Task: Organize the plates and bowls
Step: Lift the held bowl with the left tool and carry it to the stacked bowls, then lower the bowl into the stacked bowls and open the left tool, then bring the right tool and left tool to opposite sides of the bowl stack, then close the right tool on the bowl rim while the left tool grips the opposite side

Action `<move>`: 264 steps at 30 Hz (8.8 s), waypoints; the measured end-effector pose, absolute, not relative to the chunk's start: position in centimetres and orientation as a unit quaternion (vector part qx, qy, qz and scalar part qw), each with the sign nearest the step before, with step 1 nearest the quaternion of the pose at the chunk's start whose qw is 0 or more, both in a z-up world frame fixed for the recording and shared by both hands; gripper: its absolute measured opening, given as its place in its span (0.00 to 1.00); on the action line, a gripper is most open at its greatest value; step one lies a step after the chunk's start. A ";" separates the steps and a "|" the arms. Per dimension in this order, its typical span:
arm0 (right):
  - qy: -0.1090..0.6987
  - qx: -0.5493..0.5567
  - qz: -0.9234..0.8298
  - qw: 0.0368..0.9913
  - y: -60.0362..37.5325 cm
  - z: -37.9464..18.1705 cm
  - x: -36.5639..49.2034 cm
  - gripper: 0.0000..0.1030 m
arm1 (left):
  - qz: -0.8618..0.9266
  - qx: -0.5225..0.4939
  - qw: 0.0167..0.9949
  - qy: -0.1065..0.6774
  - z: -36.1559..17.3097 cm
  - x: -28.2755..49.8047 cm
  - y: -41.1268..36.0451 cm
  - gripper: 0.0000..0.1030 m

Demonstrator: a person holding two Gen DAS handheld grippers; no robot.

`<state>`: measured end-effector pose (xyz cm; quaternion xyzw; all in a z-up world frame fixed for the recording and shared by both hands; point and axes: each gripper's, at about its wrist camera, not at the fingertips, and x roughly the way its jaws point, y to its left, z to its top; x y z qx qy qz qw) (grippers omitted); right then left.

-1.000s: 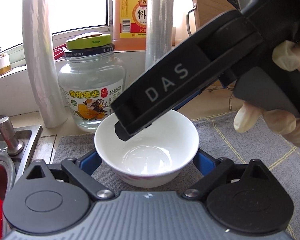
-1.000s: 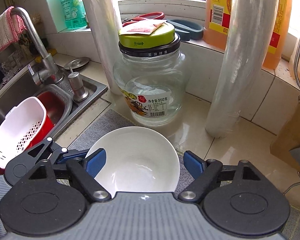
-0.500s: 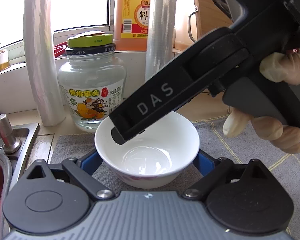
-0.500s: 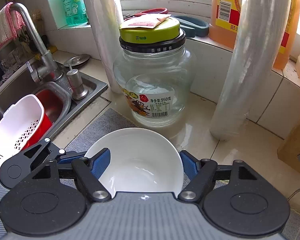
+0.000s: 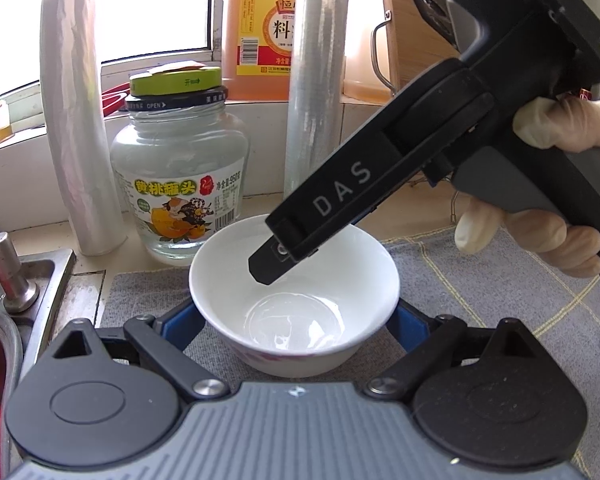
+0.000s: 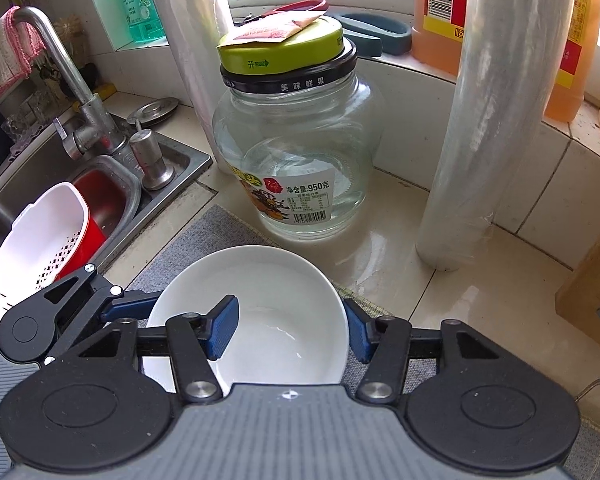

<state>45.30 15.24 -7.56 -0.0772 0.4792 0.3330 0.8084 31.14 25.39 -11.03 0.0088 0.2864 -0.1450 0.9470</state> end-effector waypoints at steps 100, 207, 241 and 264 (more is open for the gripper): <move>0.435 0.104 0.036 0.894 -12.2 -0.8 23.6 0.58 | -0.464 0.166 0.813 0.310 -4.1 21.2 1.9 0.93; 0.438 -0.099 0.213 0.868 -14.8 -10.9 18.0 1.00 | -0.269 0.135 0.864 0.404 -10.7 18.1 3.0 0.99; 0.459 -0.163 0.261 0.833 -12.8 -10.1 21.2 1.00 | -0.495 0.229 0.780 0.307 -11.2 22.1 3.6 0.95; 0.447 -0.201 0.354 0.797 -12.4 -7.3 22.9 0.81 | -0.545 0.277 0.728 0.311 -9.4 23.7 1.6 0.77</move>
